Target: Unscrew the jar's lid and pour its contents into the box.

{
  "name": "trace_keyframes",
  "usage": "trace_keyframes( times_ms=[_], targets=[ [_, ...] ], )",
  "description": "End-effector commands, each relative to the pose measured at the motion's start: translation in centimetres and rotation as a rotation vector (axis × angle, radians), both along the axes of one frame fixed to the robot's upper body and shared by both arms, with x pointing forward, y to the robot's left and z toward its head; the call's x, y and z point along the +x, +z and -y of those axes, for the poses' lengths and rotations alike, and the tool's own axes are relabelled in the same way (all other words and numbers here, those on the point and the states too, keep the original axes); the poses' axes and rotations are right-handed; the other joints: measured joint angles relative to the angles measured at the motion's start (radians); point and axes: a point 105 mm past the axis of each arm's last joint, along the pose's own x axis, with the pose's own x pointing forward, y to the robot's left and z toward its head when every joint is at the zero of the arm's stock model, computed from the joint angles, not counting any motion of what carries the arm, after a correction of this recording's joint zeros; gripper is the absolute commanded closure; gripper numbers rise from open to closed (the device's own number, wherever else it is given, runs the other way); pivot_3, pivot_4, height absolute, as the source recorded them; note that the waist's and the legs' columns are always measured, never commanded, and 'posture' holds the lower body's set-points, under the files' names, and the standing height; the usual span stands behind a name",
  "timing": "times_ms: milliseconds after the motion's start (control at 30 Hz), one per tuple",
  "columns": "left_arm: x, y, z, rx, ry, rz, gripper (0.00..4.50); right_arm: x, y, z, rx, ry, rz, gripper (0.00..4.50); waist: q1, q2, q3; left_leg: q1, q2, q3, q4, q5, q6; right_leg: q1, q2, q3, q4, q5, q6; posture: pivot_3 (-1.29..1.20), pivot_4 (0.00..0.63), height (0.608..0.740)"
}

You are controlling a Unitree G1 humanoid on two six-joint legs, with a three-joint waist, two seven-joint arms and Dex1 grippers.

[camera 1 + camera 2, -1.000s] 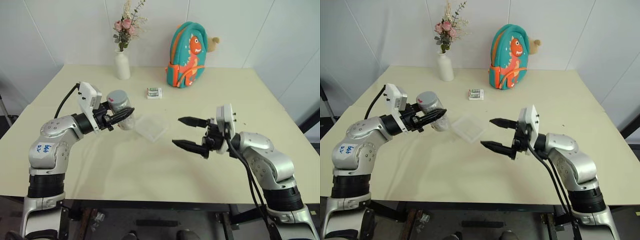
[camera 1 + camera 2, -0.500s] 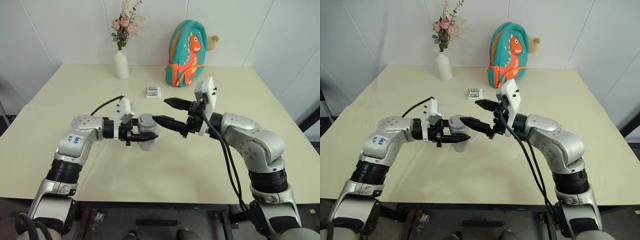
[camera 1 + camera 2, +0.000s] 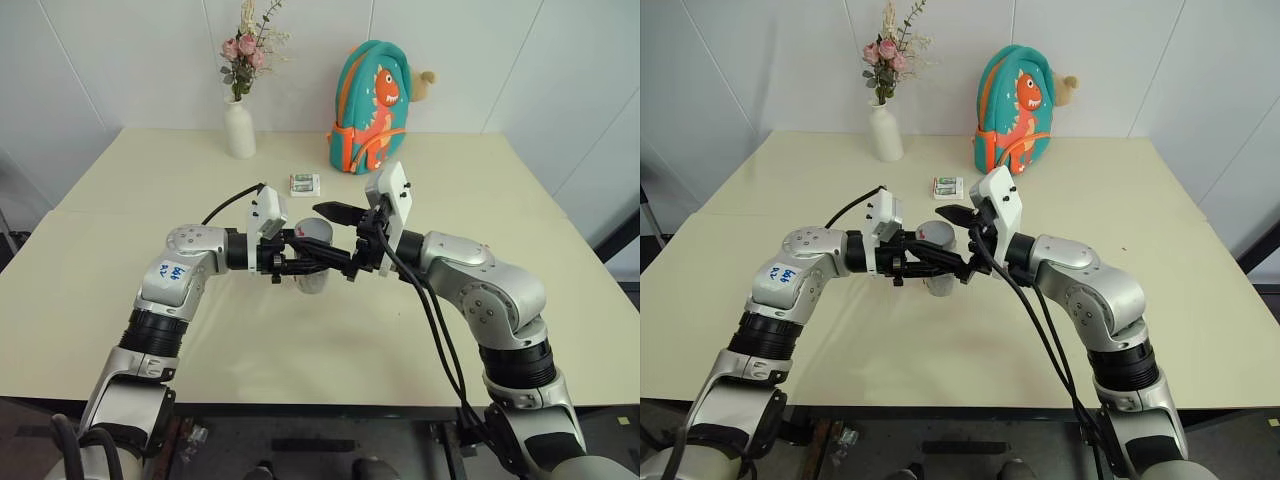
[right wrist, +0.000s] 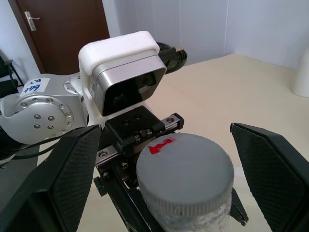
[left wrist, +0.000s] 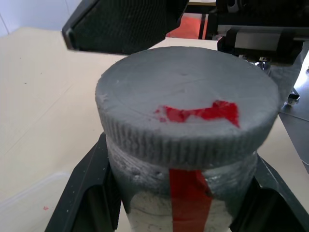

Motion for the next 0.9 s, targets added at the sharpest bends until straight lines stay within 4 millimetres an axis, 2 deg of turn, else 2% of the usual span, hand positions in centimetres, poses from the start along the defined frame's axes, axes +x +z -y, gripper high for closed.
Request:
trace_keyframes(
  times_ms=[33, 267, 367, 500, 733, 900],
  targets=[
    [-0.6, 1.6, 0.2, -0.026, -0.019, 0.052, 2.04, -0.3, 1.1, -0.1, 0.012, 0.009, 0.047, 0.00, 0.000, 0.000, 0.000, 0.000, 0.000, 0.000, 0.000, 0.000, 0.000, 0.000, 0.000, 0.000, 0.000, 0.000, 0.000, 0.00, 0.150, 0.740],
    [-0.8, 1.6, -0.2, -0.022, -0.010, 0.047, 2.04, 0.4, 0.7, 0.1, 0.005, 0.007, 0.048, 0.00, 0.000, 0.000, 0.000, 0.000, 0.000, 0.000, 0.000, 0.000, 0.000, 0.000, 0.000, 0.000, 0.000, 0.000, 0.000, 0.00, 0.150, 0.740],
    [-0.8, 1.7, -0.1, -0.024, -0.008, 0.047, 2.06, 0.4, 0.5, 0.1, 0.000, 0.017, 0.048, 0.62, -0.001, 0.000, 0.000, 0.000, 0.000, 0.000, 0.000, 0.000, 0.000, 0.000, 0.000, 0.000, 0.000, 0.000, 0.000, 0.00, 0.150, 0.740],
    [-0.8, 1.7, -0.1, -0.024, -0.004, 0.047, 2.06, 0.2, 0.7, -0.1, 0.005, 0.034, 0.059, 1.92, 0.000, 0.000, 0.000, 0.000, 0.000, 0.000, 0.000, 0.000, 0.000, 0.000, 0.000, 0.000, 0.000, 0.000, 0.000, 0.00, 0.150, 0.740],
    [-0.8, 1.1, -0.4, -0.015, 0.001, 0.032, 2.06, -0.2, 0.9, 0.0, 0.011, 0.070, 0.064, 1.94, -0.001, 0.000, 0.000, 0.000, 0.000, 0.000, 0.000, 0.000, 0.000, 0.000, 0.000, 0.000, 0.000, 0.000, 0.000, 0.00, 0.150, 0.740],
    [-1.2, 0.8, 0.0, -0.008, -0.065, 0.027, 2.06, -2.5, 1.0, -0.1, -0.041, 0.279, 0.098, 1.94, 0.001, 0.000, 0.000, 0.000, 0.000, 0.000, 0.000, 0.000, 0.000, 0.000, 0.000, 0.000, 0.000, 0.000, 0.000, 0.00, 0.150, 0.740]
  ],
)
